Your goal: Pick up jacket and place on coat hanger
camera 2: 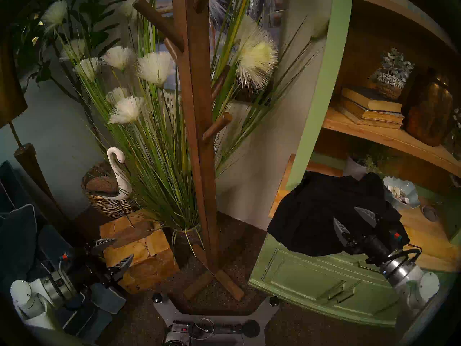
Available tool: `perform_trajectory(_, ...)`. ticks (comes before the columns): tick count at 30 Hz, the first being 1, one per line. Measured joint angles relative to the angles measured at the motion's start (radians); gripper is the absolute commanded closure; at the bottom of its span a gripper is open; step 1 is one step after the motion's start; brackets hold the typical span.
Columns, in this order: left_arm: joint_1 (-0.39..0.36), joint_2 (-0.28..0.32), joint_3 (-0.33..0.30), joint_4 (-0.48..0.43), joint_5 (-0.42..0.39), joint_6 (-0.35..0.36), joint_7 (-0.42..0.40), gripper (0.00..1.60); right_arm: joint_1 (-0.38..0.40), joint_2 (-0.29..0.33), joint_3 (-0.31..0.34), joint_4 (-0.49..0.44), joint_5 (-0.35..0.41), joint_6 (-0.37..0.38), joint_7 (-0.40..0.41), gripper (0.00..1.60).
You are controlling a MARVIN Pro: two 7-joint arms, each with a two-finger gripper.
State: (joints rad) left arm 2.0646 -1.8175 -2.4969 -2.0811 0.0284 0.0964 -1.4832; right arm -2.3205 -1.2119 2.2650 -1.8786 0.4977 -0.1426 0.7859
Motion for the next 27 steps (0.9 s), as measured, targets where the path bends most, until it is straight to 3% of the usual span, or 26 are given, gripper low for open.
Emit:
perform_trajectory(9, 0.0, 0.0, 0.0, 0.0, 0.0, 0.0, 0.0, 0.0, 0.086, 0.072, -0.1, 0.055, -0.053, 0.022, -0.043, 0.0)
perform_trajectory(21, 0.0, 0.0, 0.0, 0.0, 0.0, 0.0, 0.0, 0.0, 0.188, 0.125, -0.166, 0.064, -0.068, 0.056, -0.088, 0.0)
perform_trajectory(27, 0.0, 0.0, 0.0, 0.0, -0.001, 0.0, 0.0, 0.0, 0.229, 0.139, -0.215, 0.145, -0.106, 0.061, -0.111, 0.0)
